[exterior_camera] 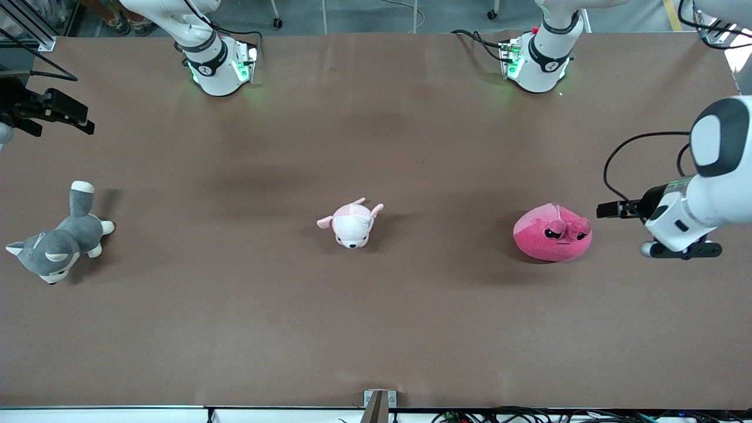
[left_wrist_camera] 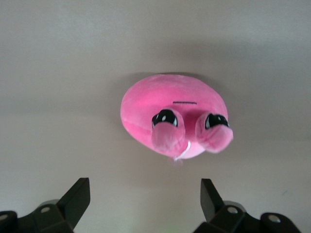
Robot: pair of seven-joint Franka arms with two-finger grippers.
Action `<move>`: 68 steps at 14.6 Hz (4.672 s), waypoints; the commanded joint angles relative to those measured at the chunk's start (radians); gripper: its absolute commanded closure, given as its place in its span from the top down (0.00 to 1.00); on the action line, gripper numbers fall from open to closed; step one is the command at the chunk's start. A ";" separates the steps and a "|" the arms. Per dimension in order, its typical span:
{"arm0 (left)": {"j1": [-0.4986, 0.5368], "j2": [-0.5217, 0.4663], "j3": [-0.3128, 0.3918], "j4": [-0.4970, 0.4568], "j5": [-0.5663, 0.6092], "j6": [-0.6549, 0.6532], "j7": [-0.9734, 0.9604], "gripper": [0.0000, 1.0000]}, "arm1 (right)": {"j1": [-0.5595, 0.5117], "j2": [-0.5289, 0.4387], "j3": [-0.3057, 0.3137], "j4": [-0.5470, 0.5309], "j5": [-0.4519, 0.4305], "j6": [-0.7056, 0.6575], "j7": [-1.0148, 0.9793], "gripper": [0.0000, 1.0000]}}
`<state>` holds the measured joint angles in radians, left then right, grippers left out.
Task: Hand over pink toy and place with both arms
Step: 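Reach the left gripper down to the pink plush and grasp it, then lift the pink plush with the left gripper toward the table middle, then reach the right gripper to the pink plush and grasp it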
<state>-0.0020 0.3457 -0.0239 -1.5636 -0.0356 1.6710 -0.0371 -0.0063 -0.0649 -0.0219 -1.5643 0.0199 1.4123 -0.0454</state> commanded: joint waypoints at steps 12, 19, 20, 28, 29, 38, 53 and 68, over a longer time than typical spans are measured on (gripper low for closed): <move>-0.018 0.124 -0.002 -0.073 0.019 0.136 -0.038 0.80 | -0.003 -0.021 0.005 -0.022 -0.018 0.010 -0.001 1.00; -0.033 0.114 -0.005 -0.076 0.016 0.125 -0.038 0.03 | -0.003 -0.021 0.005 -0.022 -0.017 0.010 -0.001 1.00; -0.032 0.110 -0.005 -0.073 0.014 0.124 -0.037 0.00 | -0.003 -0.021 0.005 -0.022 -0.018 0.008 -0.001 1.00; -0.053 0.071 -0.118 0.115 0.005 -0.017 -0.206 0.00 | -0.003 -0.021 0.005 -0.022 -0.017 0.008 -0.001 1.00; -0.070 0.073 -0.132 0.150 0.006 -0.052 -0.268 0.00 | -0.003 -0.021 0.005 -0.022 -0.017 0.008 -0.001 1.00; -0.326 0.075 -0.261 0.358 -0.035 -0.122 -0.753 0.00 | -0.049 0.032 -0.003 0.007 -0.014 0.042 0.004 1.00; -0.676 0.134 -0.252 0.416 -0.035 0.165 -1.046 0.00 | 0.084 0.200 0.007 -0.002 0.081 0.171 0.532 1.00; -0.690 0.145 -0.252 0.427 -0.035 0.179 -1.066 0.00 | 0.495 0.192 0.007 -0.022 0.235 0.304 1.708 1.00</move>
<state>-0.6810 0.4790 -0.2843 -1.1684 -0.0635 1.8513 -1.0859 0.4573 0.1418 -0.0055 -1.5634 0.2361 1.6849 1.6167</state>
